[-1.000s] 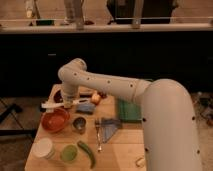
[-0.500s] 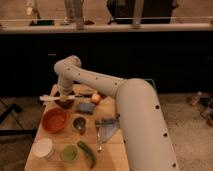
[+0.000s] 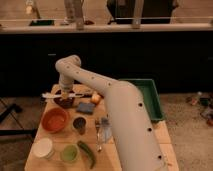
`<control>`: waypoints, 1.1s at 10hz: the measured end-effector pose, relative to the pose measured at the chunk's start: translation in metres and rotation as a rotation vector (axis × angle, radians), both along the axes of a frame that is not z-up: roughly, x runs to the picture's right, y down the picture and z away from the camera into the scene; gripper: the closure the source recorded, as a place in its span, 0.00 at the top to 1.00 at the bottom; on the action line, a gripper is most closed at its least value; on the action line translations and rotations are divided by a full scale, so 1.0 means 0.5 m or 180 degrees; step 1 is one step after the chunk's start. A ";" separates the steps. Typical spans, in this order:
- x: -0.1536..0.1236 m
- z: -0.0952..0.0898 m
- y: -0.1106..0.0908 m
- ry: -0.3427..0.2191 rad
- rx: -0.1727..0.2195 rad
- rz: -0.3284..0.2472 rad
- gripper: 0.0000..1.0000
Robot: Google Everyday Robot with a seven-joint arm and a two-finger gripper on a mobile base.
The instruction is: Place brush in purple bowl
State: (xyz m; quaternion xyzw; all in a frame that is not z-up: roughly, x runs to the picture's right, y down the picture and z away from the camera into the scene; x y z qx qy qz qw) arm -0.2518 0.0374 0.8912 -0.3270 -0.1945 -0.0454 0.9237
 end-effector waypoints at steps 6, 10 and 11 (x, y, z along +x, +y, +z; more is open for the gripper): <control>0.022 0.014 -0.018 0.0066 0.0015 0.0075 0.19; 0.011 0.019 -0.031 0.0035 0.0012 0.0060 0.19; 0.010 0.018 -0.031 0.0033 0.0013 0.0060 0.21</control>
